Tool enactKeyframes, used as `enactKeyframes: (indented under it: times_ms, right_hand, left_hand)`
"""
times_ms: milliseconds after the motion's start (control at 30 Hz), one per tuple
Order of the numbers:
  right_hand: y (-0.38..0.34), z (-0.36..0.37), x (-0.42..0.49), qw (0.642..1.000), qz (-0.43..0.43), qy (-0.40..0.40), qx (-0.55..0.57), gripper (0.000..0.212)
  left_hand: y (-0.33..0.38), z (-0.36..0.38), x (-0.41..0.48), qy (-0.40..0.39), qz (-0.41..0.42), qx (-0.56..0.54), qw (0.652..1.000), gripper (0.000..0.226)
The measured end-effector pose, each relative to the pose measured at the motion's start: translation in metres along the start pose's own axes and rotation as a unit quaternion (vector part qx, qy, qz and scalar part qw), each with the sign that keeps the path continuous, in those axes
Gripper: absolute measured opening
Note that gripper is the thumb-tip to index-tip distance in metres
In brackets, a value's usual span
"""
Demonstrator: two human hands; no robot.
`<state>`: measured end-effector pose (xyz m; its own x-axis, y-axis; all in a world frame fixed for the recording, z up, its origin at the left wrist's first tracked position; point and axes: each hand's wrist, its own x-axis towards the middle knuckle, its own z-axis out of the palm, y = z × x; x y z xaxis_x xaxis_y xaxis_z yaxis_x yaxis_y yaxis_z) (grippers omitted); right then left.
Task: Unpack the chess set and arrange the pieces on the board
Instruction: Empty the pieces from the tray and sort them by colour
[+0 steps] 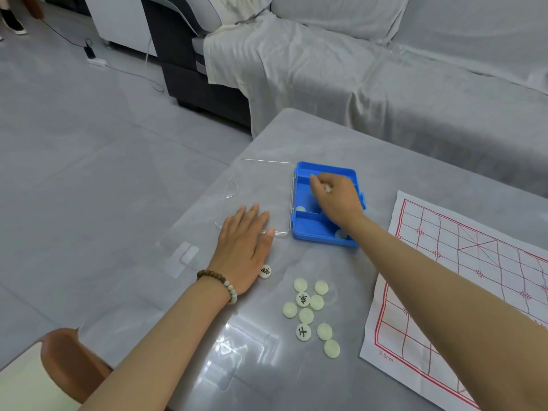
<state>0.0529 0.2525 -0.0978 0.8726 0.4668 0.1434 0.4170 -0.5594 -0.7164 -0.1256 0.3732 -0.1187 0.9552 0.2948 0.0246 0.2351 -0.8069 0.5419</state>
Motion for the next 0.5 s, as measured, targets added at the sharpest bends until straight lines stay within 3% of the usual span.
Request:
enactKeyframes:
  times_ms: [100,167,267,367,500]
  right_hand:
    - [-0.017,-0.01,-0.016,0.993,0.006,0.056,0.105,0.04]
    - [-0.029,-0.011,-0.046,0.993,-0.026,0.026,0.111,0.04]
    - [-0.032,-0.001,-0.096,0.995,-0.081,-0.048,-0.018,0.037]
    - [-0.02,0.012,-0.116,0.973,-0.151,-0.066,-0.162,0.034]
    - [-0.009,0.015,-0.118,0.962,-0.187,-0.099,-0.17,0.022]
  left_hand:
    - [0.004,-0.002,-0.001,0.018,0.004,-0.022,1.0,0.052]
    - [0.006,-0.005,-0.002,0.041,0.002,-0.035,0.999,0.055]
    - [0.009,-0.007,-0.005,0.065,-0.003,-0.041,0.997,0.049]
    - [0.014,-0.008,-0.01,0.069,-0.006,-0.046,0.997,0.046]
    - [0.018,-0.012,-0.015,0.066,-0.002,-0.03,0.997,0.056]
